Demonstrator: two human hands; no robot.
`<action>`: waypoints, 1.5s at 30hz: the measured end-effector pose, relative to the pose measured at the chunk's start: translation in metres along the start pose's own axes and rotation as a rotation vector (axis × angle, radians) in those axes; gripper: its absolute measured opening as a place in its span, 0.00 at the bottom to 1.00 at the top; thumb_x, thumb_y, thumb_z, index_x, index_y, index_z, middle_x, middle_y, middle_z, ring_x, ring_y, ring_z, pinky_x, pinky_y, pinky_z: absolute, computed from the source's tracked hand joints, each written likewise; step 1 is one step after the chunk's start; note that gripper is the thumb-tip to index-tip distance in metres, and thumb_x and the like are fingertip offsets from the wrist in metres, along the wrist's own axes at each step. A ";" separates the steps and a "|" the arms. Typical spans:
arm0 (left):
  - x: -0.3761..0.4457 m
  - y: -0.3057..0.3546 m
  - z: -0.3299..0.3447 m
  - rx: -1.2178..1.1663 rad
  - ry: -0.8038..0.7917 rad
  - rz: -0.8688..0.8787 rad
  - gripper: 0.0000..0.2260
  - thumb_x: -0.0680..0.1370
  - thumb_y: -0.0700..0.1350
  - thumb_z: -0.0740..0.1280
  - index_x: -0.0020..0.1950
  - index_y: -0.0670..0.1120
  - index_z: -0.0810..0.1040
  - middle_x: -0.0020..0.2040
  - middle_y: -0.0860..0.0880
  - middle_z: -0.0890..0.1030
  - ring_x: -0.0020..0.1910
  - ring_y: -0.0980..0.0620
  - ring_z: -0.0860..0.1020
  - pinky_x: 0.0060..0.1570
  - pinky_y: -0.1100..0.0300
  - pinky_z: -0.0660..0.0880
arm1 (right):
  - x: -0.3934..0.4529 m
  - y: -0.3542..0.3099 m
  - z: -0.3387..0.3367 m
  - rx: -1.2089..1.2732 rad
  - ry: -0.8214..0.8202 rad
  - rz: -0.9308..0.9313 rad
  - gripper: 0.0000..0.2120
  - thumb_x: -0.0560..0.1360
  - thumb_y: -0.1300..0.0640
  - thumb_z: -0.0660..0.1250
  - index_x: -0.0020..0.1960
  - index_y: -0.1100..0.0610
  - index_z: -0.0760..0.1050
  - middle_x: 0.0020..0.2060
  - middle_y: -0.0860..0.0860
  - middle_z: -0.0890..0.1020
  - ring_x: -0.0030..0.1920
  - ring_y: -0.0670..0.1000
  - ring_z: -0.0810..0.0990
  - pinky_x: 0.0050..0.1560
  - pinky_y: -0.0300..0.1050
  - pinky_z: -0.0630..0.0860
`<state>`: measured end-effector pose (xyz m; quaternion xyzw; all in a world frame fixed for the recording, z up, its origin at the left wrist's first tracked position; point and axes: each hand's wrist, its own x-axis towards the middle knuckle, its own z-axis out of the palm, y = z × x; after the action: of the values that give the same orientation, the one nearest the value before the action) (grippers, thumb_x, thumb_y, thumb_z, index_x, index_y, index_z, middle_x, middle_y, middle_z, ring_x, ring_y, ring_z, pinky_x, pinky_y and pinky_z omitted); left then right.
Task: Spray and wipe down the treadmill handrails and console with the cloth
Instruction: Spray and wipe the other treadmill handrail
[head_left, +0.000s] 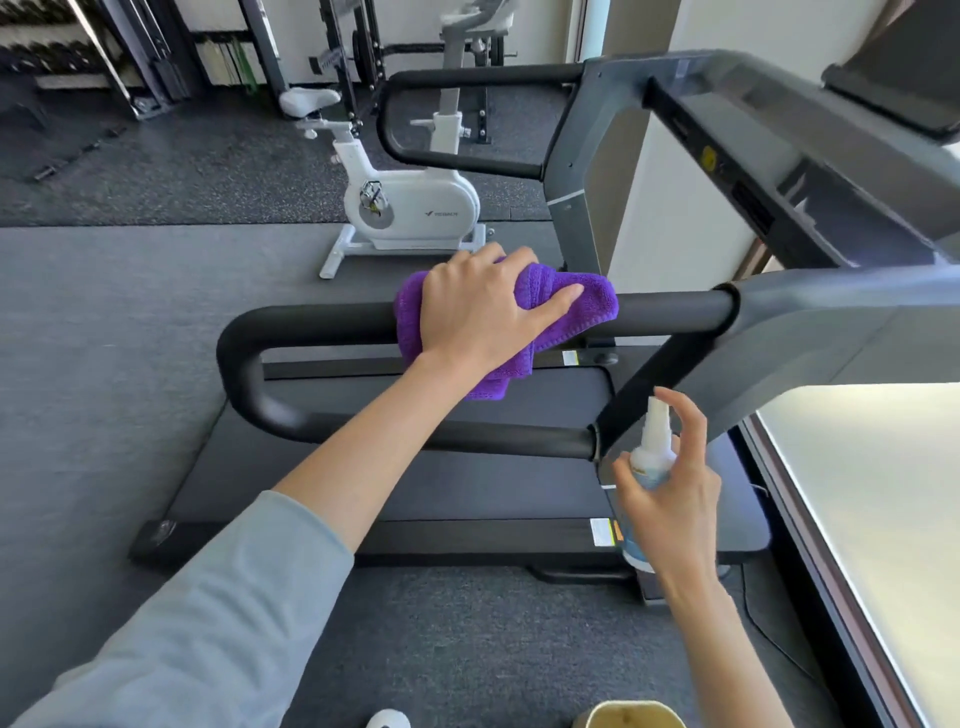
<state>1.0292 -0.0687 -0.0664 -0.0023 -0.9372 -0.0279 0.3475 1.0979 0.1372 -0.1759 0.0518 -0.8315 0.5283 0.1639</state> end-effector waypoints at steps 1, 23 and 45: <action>0.004 0.008 0.003 -0.011 0.003 0.003 0.27 0.73 0.73 0.55 0.50 0.53 0.80 0.42 0.52 0.81 0.42 0.46 0.79 0.35 0.58 0.62 | 0.000 0.005 -0.007 -0.003 0.021 0.000 0.35 0.70 0.69 0.69 0.65 0.38 0.64 0.42 0.52 0.79 0.36 0.46 0.76 0.36 0.28 0.70; -0.028 -0.060 -0.022 0.014 -0.071 0.089 0.32 0.63 0.72 0.68 0.60 0.55 0.77 0.53 0.50 0.78 0.47 0.42 0.78 0.43 0.50 0.74 | -0.003 -0.005 -0.013 -0.023 0.037 -0.003 0.32 0.70 0.68 0.68 0.67 0.43 0.65 0.33 0.46 0.72 0.30 0.50 0.70 0.33 0.41 0.70; -0.005 0.040 0.004 -0.154 -0.043 0.245 0.29 0.65 0.56 0.77 0.65 0.53 0.76 0.55 0.47 0.78 0.48 0.43 0.78 0.44 0.50 0.74 | -0.009 0.007 -0.026 -0.047 0.060 0.067 0.32 0.70 0.69 0.69 0.66 0.42 0.66 0.26 0.45 0.67 0.27 0.49 0.66 0.29 0.33 0.64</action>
<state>1.0316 -0.0288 -0.0707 -0.1438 -0.9322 -0.0572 0.3272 1.1106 0.1625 -0.1749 0.0043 -0.8397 0.5151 0.1720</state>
